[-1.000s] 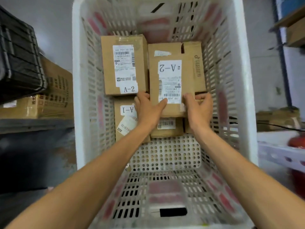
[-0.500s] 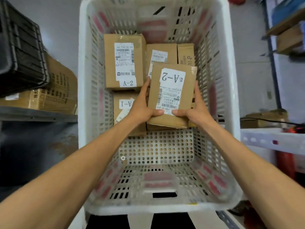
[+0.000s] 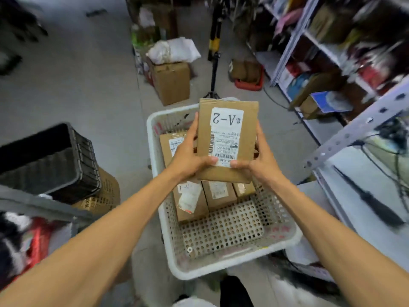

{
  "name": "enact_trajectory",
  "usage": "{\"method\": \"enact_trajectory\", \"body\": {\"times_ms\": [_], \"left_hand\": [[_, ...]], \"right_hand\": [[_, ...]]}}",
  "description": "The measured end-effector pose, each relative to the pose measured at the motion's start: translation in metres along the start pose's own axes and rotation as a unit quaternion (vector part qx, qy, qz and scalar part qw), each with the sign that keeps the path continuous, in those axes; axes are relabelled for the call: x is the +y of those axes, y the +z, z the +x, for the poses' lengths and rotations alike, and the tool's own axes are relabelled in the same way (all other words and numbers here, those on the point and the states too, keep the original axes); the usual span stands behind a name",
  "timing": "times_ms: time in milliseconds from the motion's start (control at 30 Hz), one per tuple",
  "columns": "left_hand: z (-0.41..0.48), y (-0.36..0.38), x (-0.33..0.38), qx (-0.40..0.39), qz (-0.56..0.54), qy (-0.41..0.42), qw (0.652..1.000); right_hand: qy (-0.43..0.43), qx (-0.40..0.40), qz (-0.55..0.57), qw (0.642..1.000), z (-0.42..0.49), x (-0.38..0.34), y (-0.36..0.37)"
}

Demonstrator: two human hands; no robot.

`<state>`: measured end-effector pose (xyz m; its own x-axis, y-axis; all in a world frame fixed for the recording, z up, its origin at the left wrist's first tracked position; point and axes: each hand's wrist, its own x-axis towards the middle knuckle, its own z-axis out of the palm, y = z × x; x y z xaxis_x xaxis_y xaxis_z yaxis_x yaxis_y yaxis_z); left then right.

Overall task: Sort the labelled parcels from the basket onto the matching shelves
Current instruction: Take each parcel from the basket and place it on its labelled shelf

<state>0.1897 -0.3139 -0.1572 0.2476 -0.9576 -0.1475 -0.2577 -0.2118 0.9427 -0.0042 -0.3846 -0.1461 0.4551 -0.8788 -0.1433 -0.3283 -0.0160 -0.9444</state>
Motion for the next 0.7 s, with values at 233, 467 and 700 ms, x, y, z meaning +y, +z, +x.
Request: {"method": "enact_trajectory", "body": {"times_ms": [233, 467, 700], "left_hand": [[-0.060, -0.019, 0.065, -0.024, 0.000, 0.066, 0.998], [-0.126, -0.007, 0.098, -0.037, 0.029, 0.108, 0.993], [-0.223, 0.038, 0.111, -0.057, 0.045, 0.164, 0.984]], "right_hand": [[-0.049, 0.043, 0.009, 0.998, -0.073, -0.058, -0.011], [-0.105, 0.044, -0.025, 0.993, -0.147, -0.081, -0.030], [-0.129, 0.096, -0.049, 0.986, -0.265, -0.065, -0.048]]}}
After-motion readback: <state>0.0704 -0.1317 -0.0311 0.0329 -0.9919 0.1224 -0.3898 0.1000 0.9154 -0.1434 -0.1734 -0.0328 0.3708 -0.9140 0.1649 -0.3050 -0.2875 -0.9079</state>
